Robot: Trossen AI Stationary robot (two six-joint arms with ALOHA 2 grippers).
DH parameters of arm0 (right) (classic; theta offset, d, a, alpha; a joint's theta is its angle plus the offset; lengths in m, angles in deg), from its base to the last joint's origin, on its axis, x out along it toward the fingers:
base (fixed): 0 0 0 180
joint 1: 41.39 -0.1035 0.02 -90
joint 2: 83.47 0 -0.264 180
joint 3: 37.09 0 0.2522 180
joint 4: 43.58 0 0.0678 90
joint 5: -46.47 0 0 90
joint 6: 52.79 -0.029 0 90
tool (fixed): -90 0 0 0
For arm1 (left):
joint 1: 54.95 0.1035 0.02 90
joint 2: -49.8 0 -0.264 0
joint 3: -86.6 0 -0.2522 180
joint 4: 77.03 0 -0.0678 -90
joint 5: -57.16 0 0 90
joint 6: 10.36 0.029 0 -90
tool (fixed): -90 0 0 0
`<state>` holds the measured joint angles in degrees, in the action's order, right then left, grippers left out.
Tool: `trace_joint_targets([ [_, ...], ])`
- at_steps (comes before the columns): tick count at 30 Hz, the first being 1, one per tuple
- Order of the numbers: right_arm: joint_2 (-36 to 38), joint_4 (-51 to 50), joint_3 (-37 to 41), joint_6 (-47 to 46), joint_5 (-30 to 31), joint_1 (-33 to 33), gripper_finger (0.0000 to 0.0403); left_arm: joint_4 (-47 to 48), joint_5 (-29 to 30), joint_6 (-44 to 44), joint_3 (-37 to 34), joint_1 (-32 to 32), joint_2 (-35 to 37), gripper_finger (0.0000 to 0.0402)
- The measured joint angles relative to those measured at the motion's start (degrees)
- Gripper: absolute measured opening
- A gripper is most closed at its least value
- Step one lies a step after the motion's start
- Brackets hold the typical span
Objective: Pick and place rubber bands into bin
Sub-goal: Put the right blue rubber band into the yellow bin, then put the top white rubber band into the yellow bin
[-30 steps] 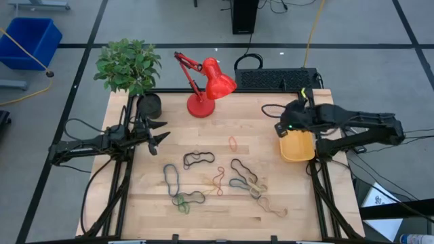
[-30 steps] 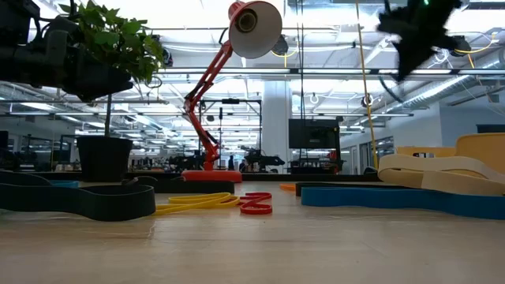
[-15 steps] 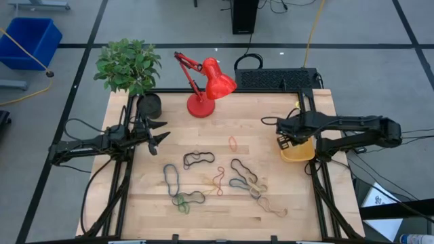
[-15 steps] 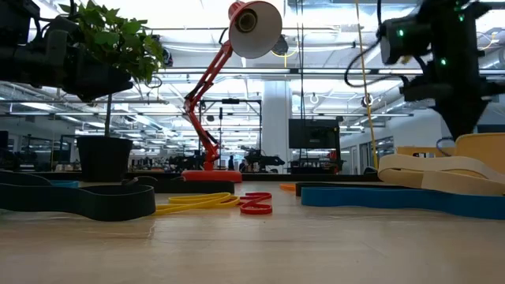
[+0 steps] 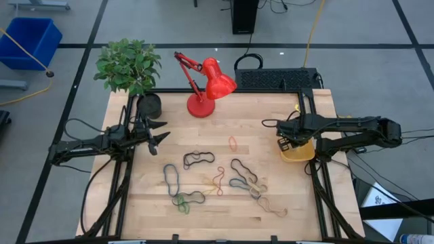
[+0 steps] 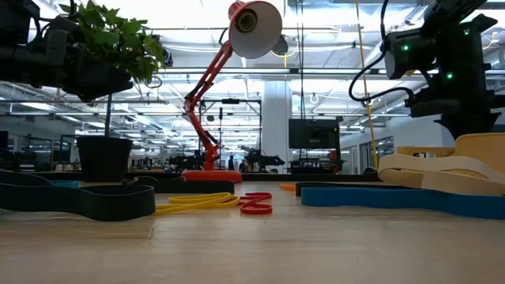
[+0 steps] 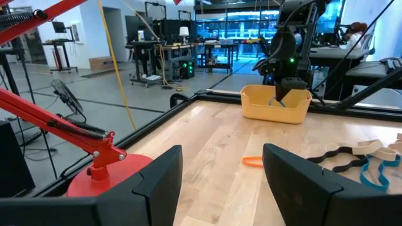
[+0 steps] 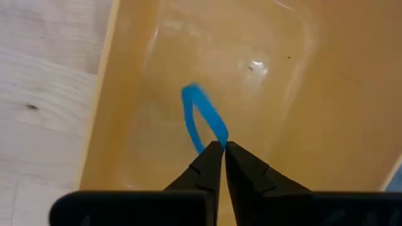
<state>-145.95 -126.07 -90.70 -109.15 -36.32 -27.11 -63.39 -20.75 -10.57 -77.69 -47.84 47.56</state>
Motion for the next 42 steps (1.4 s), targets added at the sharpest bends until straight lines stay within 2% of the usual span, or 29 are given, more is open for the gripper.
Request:
trace_joint_targets([
  [3,0.0,-0.02,0.0,0.81,0.0,0.0,0.0041,0.0,0.0,0.0,0.0,-0.02,0.0,0.0228],
  [10,0.31,-0.26,0.0,0.78,0.0,0.0,0.0127,0.0,0.01,-0.06,0.0,-0.02,0.0,0.0228],
  [14,2.54,-0.34,0.0,0.07,0.07,0.0,0.0161,0.0,0.0,-0.11,0.0,-0.02,0.0,0.0228],
  [20,7.93,1.57,0.0,1.76,0.11,0.0,0.0181,0.0,0.0,-0.11,0.0,-0.02,0.0,0.0228],
  [26,14.03,8.84,0.0,2.89,1.93,-0.01,0.0182,-0.02,0.0,-0.11,0.0,-0.02,0.0,0.0228],
  [30,17.52,19.68,0.0,10.16,1.87,-0.03,0.0183,-0.02,0.0,-0.11,0.0,-0.01,0.0,0.0228],
  [34,19.72,37.35,0.0,21.11,0.12,-0.66,0.0183,0.0,0.0,-0.09,0.0,-0.02,0.0,0.0228],
  [42,17.44,77.03,0.0,42.63,-16.31,-5.26,0.0183,-0.04,0.0,-0.09,0.0,-0.01,0.0,0.0228],
])
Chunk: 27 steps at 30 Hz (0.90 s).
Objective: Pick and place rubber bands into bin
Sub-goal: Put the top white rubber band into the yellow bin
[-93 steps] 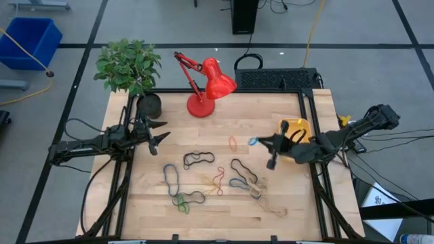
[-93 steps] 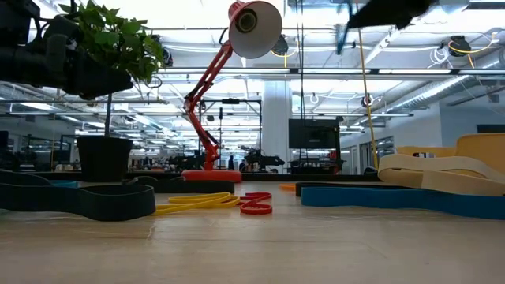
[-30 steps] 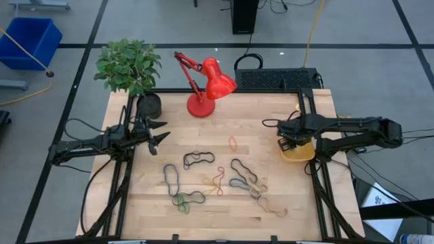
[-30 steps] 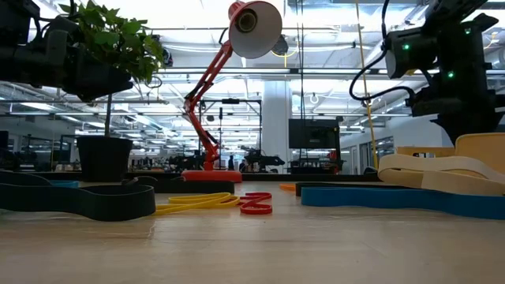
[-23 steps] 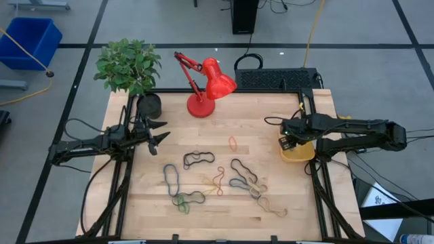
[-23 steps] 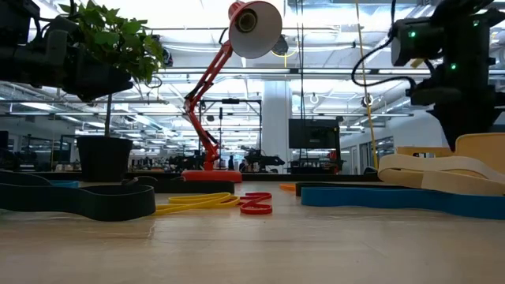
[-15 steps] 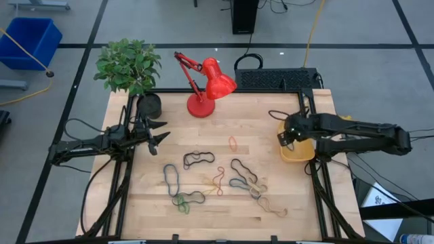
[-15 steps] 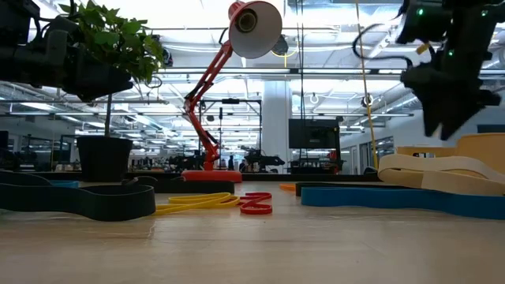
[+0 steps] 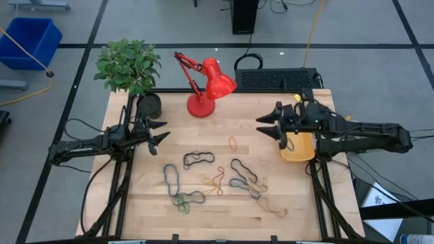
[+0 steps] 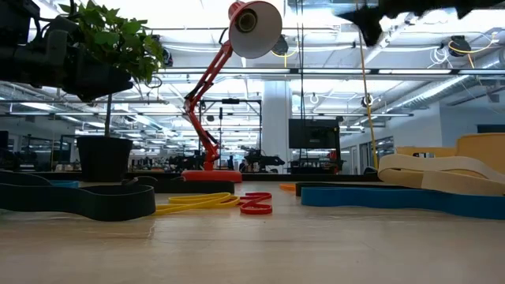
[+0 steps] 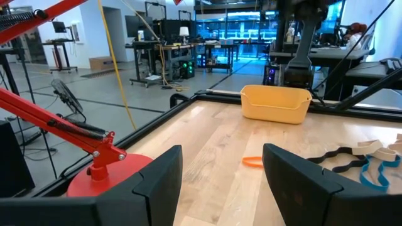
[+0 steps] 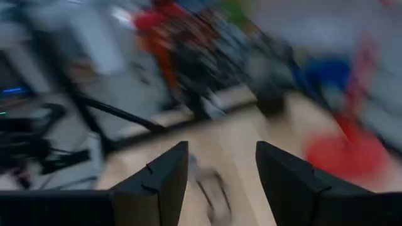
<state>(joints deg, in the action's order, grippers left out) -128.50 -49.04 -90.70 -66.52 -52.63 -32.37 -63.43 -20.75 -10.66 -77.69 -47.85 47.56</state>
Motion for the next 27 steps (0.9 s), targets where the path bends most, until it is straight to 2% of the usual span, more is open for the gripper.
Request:
trace_joint_targets([
  [4,-3.02,6.48,-0.02,5.36,-1.26,-3.19,0.0182,0.0,0.0,0.0,0.0,-0.02,0.0,0.0228],
  [10,-10.06,3.95,-0.02,8.25,3.41,-9.33,0.0165,0.0,-0.02,0.0,0.0,0.0,0.0,0.0228],
  [18,-15.93,1.9,-0.3,5.29,6.74,-20.5,0.0142,-0.11,0.0,0.0,0.0,-0.01,0.01,0.0228],
  [21,-17.06,-5.11,-3.4,6.85,11.61,-25.53,0.0134,-0.13,0.0,0.0,0.0,-0.02,0.0,0.0228],
  [24,-18.44,-17.25,-8.23,7.25,16.87,-29.97,0.0129,-0.13,0.0,0.0,0.0,-0.02,0.0,0.0228],
  [27,-20.67,-26.23,-12.02,4.22,18.36,-33.45,0.0126,-0.13,0.0,0.0,0.0,-0.01,0.0,0.0228],
])
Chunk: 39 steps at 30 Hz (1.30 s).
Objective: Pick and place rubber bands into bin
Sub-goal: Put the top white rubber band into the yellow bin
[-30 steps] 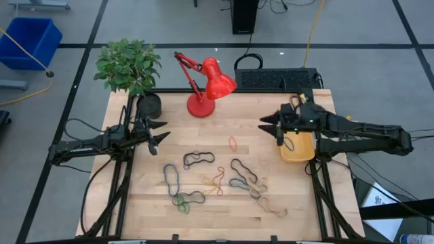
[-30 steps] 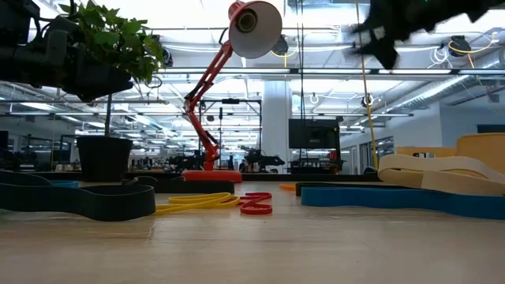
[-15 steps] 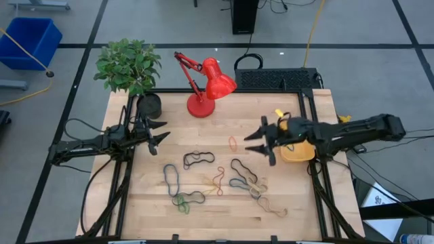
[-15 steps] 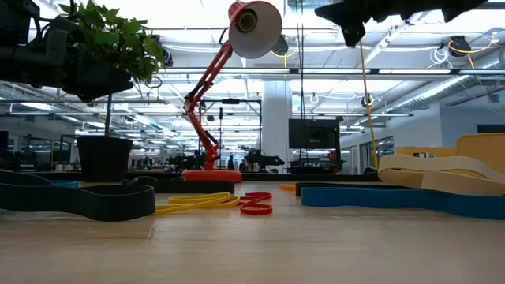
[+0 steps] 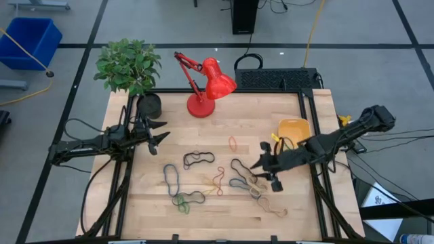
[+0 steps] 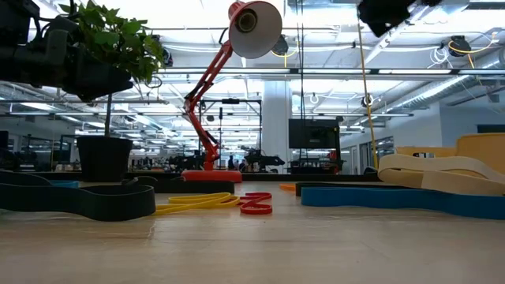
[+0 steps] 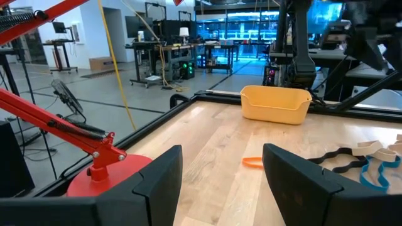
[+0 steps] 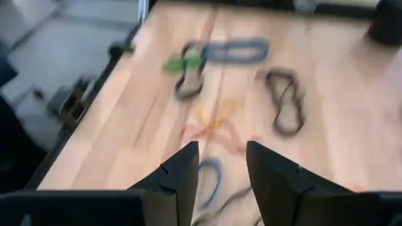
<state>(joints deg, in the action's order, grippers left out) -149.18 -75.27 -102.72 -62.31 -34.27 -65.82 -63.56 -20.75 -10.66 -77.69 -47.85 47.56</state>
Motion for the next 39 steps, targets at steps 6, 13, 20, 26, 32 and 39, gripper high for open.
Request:
trace_joint_targets([
  [6,-6.02,-5.48,-0.71,-7.85,-0.13,-5.12,0.0125,0.02,0.0,0.0,0.0,0.01,0.02,0.0228],
  [13,-13.8,-5.92,0.74,-12.64,-0.41,-6.86,0.0125,0.07,0.0,0.0,0.0,-0.01,0.0,0.0228],
  [20,-17.92,-5.9,1.05,-20.7,-0.44,-6.84,0.0125,0.13,0.01,-0.14,0.0,0.0,0.02,0.0228],
  [26,-20.66,-6.21,1.05,-21.29,-0.47,-6.82,0.0125,0.13,0.02,-0.22,0.0,-0.01,0.02,0.0228],
  [32,-22.21,-6.15,1.05,-23.87,-0.49,-6.82,0.0125,0.13,0.02,-0.22,0.0,0.01,0.02,0.0228],
  [39,-22.17,-5.4,1.07,-26.59,-4.61,-6.71,0.0122,0.13,0.02,-0.2,0.0,0.01,0.0,0.0228],
])
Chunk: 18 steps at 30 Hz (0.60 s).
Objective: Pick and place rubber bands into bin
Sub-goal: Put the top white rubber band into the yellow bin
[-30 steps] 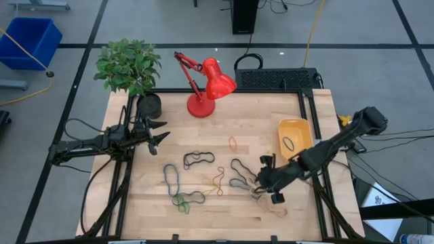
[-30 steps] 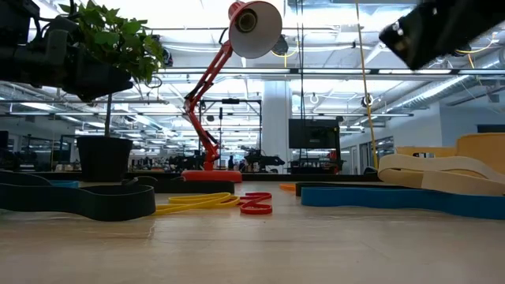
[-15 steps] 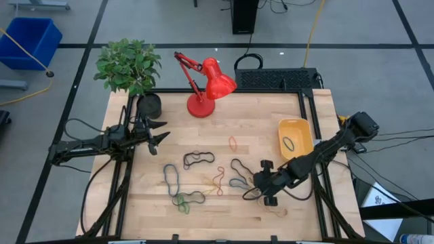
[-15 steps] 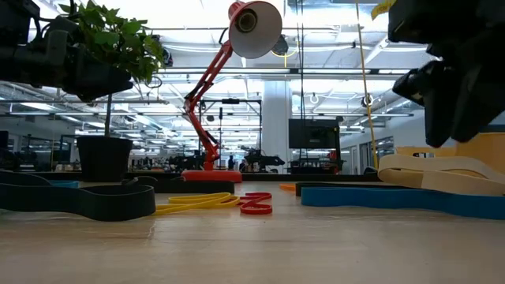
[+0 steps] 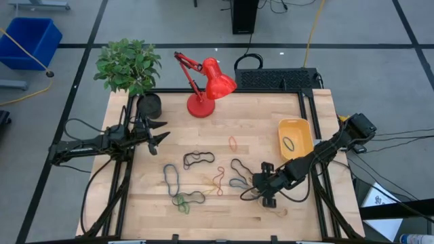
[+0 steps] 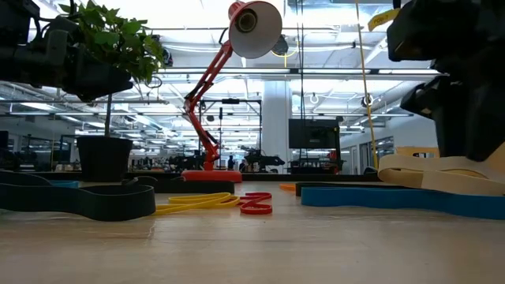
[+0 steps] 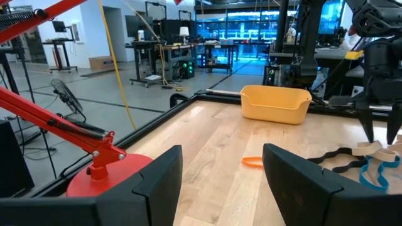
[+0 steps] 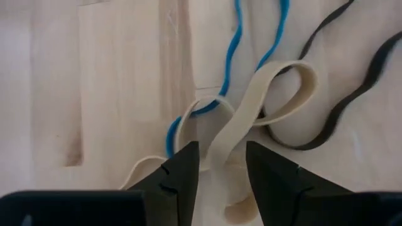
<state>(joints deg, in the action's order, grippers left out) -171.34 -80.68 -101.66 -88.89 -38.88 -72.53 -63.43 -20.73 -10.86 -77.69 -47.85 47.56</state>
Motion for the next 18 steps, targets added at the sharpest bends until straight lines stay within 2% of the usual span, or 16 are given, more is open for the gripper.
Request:
trace_joint_targets([
  [9,0.02,8.07,4.71,-2.97,-2.17,0.02,0.0076,0.02,0.0,0.01,0.0,-0.01,0.01,0.0228],
  [15,0.02,8.55,5.18,-3.48,-3.44,0.0,0.0012,0.02,0.0,0.01,0.0,0.01,0.01,0.0228],
  [18,0.04,8.55,5.18,-3.56,-3.34,0.0,0.0007,0.02,0.0,0.01,0.0,0.01,0.01,0.0228],
])
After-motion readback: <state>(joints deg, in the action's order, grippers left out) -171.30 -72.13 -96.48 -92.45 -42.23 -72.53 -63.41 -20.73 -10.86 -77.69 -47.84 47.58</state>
